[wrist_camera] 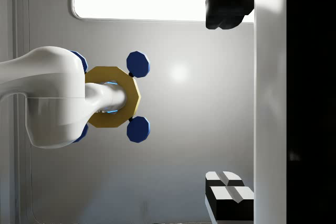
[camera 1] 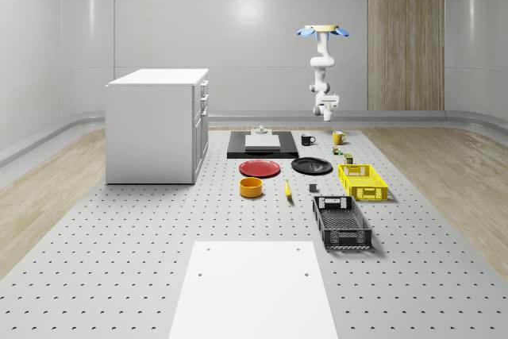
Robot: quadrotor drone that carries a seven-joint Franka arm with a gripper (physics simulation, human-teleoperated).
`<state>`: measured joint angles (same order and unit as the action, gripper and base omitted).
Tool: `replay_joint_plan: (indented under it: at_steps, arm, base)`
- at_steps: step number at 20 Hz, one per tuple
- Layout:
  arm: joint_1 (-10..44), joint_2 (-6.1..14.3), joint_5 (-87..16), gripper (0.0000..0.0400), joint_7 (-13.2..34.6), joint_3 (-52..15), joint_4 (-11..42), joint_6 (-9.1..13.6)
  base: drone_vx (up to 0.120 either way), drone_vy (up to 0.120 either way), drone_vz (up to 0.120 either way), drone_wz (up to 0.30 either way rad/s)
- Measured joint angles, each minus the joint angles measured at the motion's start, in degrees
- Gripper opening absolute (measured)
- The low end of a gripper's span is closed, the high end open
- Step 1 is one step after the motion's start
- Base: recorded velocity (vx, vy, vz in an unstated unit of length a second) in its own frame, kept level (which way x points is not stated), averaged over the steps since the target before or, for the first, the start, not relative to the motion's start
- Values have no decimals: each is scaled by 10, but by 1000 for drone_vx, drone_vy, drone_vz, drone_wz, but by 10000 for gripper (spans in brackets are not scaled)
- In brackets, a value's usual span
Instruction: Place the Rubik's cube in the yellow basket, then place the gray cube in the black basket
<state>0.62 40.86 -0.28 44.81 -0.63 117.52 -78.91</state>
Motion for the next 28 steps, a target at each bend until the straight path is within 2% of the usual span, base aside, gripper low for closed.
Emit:
replay_joint_plan:
  at_steps: [2,11,18,24,28]
  arm:
    - [0,1,-2,400,0,-1,1,-1]
    - [6,4,-26,400,3,-19,4,-5]
    - [21,7,-96,400,13,-69,12,-9]
    - [59,18,-264,400,38,-185,54,-17]
    - [110,39,-472,400,80,-318,147,-27]
  base:
    - [120,120,0,0]
    - [120,0,0,0]
    - [120,0,0,0]
    - [120,0,-7,0]
    - [120,0,-120,0]
